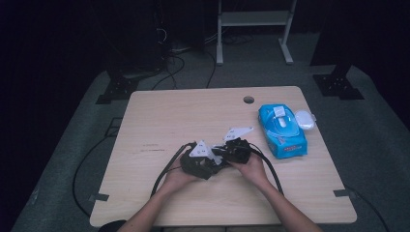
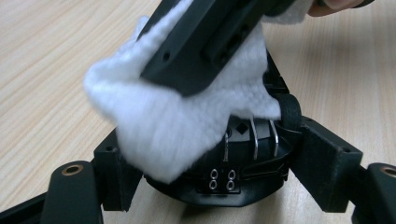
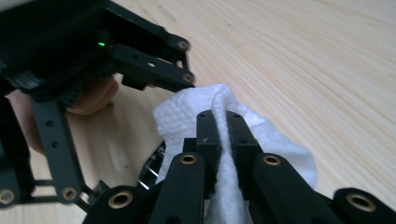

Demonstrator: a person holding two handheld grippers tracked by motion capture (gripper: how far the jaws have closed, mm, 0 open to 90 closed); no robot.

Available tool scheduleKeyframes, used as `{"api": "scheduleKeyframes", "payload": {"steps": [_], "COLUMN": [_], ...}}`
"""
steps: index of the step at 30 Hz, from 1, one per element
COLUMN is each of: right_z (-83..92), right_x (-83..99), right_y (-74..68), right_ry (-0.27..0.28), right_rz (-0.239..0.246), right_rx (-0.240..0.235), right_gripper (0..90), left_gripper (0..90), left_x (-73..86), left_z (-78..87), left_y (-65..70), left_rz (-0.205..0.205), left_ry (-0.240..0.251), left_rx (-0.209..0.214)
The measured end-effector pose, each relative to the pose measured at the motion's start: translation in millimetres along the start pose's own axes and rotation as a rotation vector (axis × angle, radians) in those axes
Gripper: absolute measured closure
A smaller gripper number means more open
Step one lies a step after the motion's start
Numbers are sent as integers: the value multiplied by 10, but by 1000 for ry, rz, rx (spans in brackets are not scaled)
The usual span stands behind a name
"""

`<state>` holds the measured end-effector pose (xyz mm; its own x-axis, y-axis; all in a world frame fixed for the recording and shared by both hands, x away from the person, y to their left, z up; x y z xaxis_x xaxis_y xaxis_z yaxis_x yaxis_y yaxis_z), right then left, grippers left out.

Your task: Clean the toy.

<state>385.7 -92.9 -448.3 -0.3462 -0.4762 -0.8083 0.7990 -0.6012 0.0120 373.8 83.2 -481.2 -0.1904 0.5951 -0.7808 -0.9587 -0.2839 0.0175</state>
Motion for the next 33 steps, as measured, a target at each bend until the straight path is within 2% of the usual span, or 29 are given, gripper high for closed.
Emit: {"api": "scheduleKeyframes", "payload": {"steps": [2,4,6,10,13,15,19,21,23,24,26,29,31,33], "right_z": [-13,11,51,198,257,308,340,315,297,301,307,365,387,390], "right_x": [9,43,91,255,310,367,409,393,363,360,371,460,490,500], "right_y": [30,122,227,464,515,530,449,359,285,281,298,445,492,482], "right_ry": [-7,-17,-36,-72,-79,-78,-57,-43,-40,-43,-42,-48,-46,-39], "right_rz": [-2,-31,-35,-72,-83,-82,-90,-75,-42,-28,-35,-72,-107,-117], "right_rx": [3,16,62,99,108,114,70,32,16,20,20,71,80,78], "right_gripper": [848,849,849,848,848,848,848,847,847,848,848,848,848,848], "left_gripper": [245,245,245,245,245,245,245,244,244,245,245,245,245,245], "left_x": [4,4,8,20,25,26,26,27,27,29,34,40,39,38], "left_z": [2,2,2,15,17,12,7,5,5,6,12,18,19,15], "left_y": [-3,0,-1,-15,-21,-18,-17,-15,-14,-16,-26,-39,-41,-35], "left_rz": [1,6,0,-11,-16,-20,-22,-24,-29,-28,-27,-18,-22,-27], "left_ry": [1,5,6,-1,0,0,2,1,0,2,5,17,13,11], "left_rx": [-1,-1,-2,2,2,-1,-3,-6,-6,-5,1,9,9,6]}}
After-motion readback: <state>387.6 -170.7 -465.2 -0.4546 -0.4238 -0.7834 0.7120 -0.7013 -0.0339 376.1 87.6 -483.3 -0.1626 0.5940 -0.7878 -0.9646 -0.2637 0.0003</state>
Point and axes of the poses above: each handheld gripper's, and its own axes: z roughly backward along the jaws, x roughly out of its underside, y roughly to its right, the point moved 1 cm from there along -z, roughly forward along the jaws, and after that the axes turned 7 degrees about x, right-handed, at the moved point
